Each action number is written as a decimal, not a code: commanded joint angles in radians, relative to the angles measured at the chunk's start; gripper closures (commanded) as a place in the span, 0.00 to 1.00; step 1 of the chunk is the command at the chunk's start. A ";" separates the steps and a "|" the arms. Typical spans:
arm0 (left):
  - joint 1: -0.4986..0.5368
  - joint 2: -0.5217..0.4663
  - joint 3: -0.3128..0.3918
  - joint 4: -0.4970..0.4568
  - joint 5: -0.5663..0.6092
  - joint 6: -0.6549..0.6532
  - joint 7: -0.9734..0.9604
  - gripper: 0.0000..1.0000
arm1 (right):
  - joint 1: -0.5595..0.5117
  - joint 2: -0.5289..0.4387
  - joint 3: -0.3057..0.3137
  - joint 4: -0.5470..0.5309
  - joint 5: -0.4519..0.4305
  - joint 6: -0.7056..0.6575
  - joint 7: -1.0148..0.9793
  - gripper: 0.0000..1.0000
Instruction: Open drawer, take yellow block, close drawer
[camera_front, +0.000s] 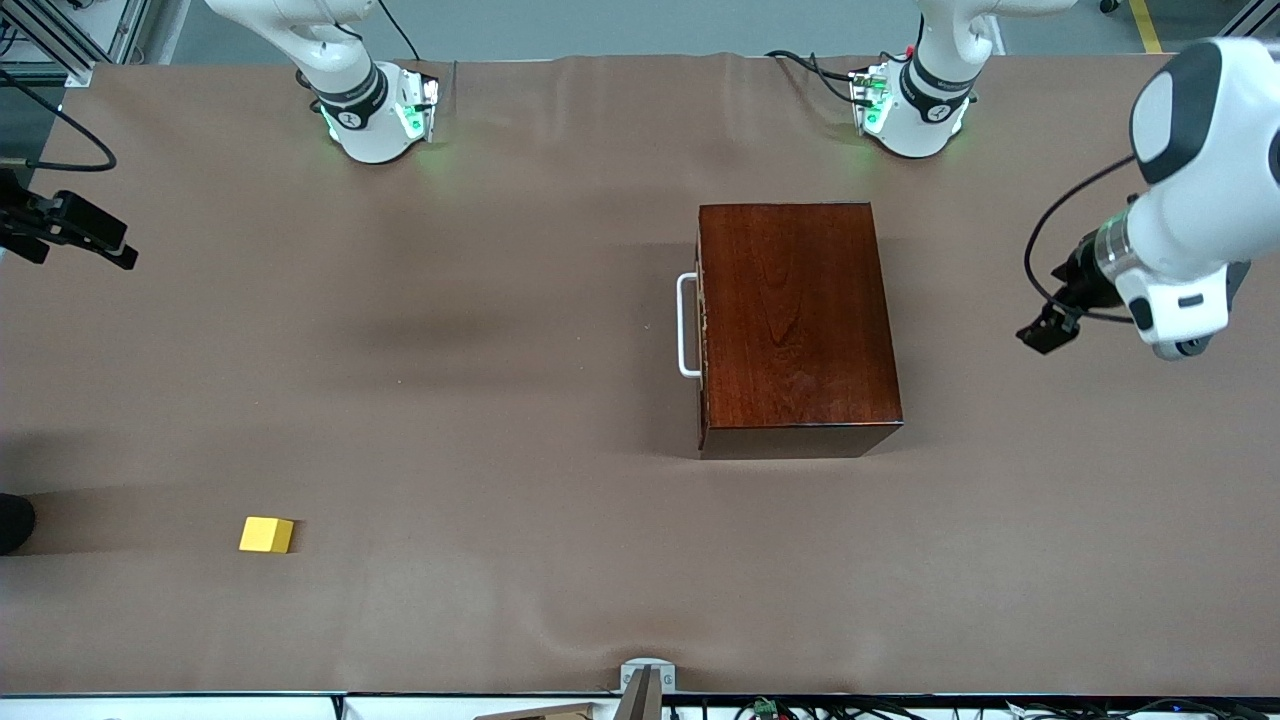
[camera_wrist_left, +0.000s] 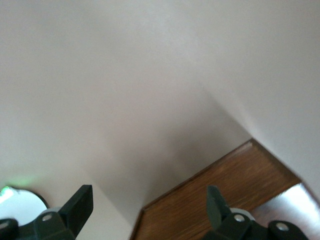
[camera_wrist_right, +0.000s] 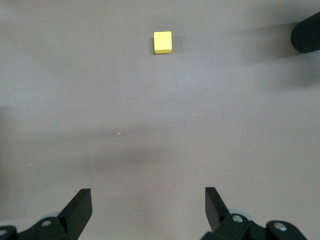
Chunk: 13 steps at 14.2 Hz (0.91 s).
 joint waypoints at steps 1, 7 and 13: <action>0.010 -0.090 0.002 -0.087 -0.018 0.032 0.187 0.00 | -0.003 -0.007 0.001 0.000 -0.004 -0.004 0.006 0.00; 0.035 -0.101 0.004 -0.055 -0.018 0.023 0.542 0.00 | -0.001 -0.007 0.001 0.006 -0.008 -0.006 0.006 0.00; 0.033 -0.048 0.002 0.117 -0.017 -0.104 0.676 0.00 | 0.002 -0.006 0.001 0.006 -0.010 -0.007 0.005 0.00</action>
